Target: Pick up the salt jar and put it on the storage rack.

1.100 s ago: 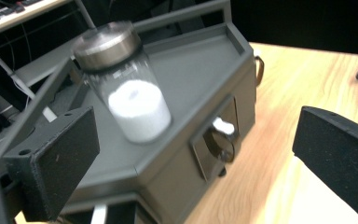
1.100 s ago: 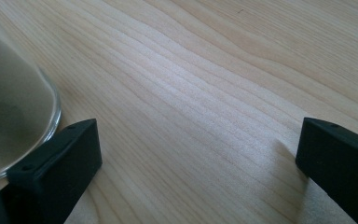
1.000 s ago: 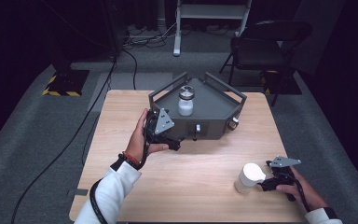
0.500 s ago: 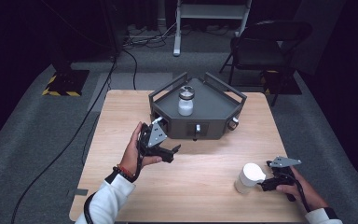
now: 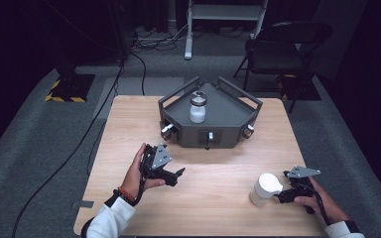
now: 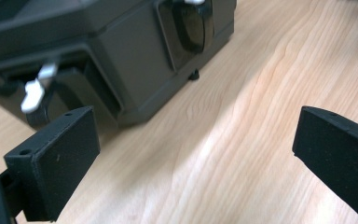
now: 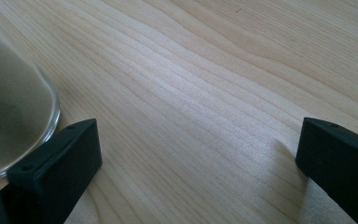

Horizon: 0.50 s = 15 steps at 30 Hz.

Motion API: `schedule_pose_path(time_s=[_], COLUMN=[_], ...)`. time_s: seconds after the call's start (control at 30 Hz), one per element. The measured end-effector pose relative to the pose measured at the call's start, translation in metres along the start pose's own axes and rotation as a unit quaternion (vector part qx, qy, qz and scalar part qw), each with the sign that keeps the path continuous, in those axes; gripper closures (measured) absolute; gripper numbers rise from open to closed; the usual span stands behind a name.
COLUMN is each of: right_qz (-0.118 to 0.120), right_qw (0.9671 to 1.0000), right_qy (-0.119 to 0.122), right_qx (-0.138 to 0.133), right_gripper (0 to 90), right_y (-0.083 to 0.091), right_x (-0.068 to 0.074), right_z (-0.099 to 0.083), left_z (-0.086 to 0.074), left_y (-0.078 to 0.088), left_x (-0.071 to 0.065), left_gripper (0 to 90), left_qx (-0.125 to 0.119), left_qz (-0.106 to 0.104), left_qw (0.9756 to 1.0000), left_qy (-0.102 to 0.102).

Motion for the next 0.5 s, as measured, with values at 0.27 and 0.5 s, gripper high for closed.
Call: schedule_pose_path(time_s=[0.27, 0.5], right_qz=[0.000, 0.000], right_qw=[1.0000, 1.0000], right_qy=[0.000, 0.000], right_qx=[0.000, 0.000], right_gripper=[0.0, 0.0], right_y=[0.000, 0.000], right_x=[0.000, 0.000], right_z=[0.000, 0.000], left_z=[-0.021, -0.036], left_y=[0.001, -0.003], left_x=[0.004, 0.008], left_gripper=[0.8, 0.8], left_qx=[0.020, 0.046], left_qz=[0.009, 0.013], left_qw=[0.9996, 0.9986], left_qy=[0.017, 0.023])
Point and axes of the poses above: each handheld gripper's, and its own axes: y roughly backward along the jaws, z roughly out of its top, x roughly to its left, the point moved 9 cm from there along -y, roughly forward along the jaws, and after that the axes turned 13 degrees about y, right-handed, at the moved point
